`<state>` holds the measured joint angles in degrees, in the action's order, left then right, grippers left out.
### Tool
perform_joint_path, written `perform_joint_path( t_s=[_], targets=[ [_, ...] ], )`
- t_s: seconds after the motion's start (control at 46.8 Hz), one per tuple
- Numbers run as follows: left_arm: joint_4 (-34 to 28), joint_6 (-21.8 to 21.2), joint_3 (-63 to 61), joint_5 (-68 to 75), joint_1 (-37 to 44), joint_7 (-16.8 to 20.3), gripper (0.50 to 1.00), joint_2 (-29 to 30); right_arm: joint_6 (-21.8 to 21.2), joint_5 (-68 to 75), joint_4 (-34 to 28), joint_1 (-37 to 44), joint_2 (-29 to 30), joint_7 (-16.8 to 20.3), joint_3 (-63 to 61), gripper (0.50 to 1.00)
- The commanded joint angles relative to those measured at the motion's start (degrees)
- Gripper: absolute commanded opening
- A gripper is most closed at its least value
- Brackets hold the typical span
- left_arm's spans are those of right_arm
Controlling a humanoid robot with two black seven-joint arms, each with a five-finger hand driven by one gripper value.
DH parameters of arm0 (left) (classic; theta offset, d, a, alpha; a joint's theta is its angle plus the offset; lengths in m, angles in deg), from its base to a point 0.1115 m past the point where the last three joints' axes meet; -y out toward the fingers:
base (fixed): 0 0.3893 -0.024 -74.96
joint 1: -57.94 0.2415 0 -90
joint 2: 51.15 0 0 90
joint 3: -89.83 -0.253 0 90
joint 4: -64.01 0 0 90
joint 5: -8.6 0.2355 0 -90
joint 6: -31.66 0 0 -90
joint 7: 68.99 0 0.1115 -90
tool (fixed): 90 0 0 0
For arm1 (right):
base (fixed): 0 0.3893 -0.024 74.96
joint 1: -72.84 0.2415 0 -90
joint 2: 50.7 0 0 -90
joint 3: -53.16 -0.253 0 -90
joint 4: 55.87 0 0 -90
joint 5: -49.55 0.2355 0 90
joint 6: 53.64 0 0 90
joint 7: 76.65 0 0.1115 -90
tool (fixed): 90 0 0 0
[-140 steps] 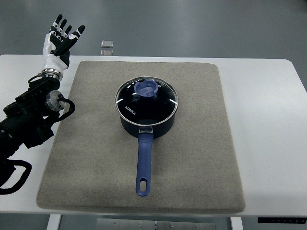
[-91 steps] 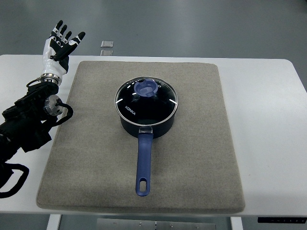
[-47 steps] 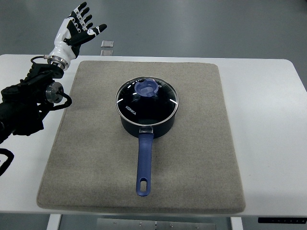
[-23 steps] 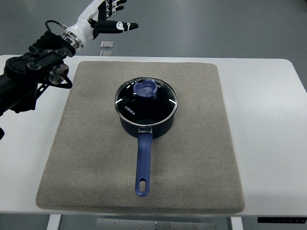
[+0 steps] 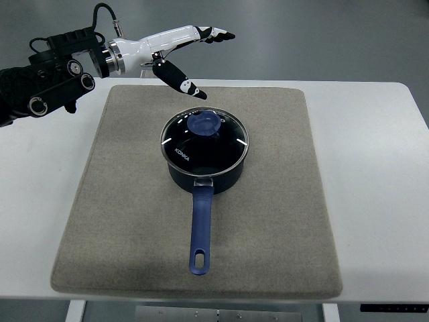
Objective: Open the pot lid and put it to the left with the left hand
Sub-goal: 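Raise the left hand and swing it over the saucepan, then position the left hand above the blue lid knob, fingers open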
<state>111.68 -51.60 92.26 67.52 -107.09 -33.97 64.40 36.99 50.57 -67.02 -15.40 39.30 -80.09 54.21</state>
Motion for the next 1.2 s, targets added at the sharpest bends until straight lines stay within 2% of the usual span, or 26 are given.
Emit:
perform_joint_path(
  t_s=[0.0,0.32,0.491,0.683,0.748,0.983,1.068,1.175],
  targets=[
    [4.3,-0.3,0.9,6.4,-0.8,0.0,0.988,2.7,0.0,-0.1,0.0,0.0,0.0,0.0,0.0,0.917],
    [14.9,-0.3,1.3,19.5,-4.7,0.0,0.990,5.7,0.0,-0.1,0.0,0.0,0.0,0.0,0.0,0.917],
    [15.7,-0.3,1.4,30.5,-5.5,0.0,0.990,5.8,0.0,-0.1,0.1,0.0,0.0,0.0,0.0,0.917],
    [17.6,0.4,1.1,32.6,-8.1,0.0,0.990,6.9,0.0,0.0,0.0,0.0,0.0,0.0,0.0,0.917],
    [19.2,2.0,0.7,32.7,-9.3,0.0,0.990,7.9,0.0,0.0,0.1,0.0,0.0,0.0,0.0,0.917],
    [20.4,13.8,1.4,31.7,-13.7,0.0,0.990,9.3,0.0,0.0,0.0,0.0,0.0,0.0,0.0,0.917],
    [21.1,14.8,1.4,31.8,-14.1,0.0,0.992,9.9,0.0,-0.1,0.0,0.0,0.0,0.0,0.0,0.917],
    [20.9,13.4,2.0,31.8,-15.1,0.0,0.992,10.1,0.0,-0.1,0.0,0.0,0.0,0.0,0.0,0.917]
  ],
)
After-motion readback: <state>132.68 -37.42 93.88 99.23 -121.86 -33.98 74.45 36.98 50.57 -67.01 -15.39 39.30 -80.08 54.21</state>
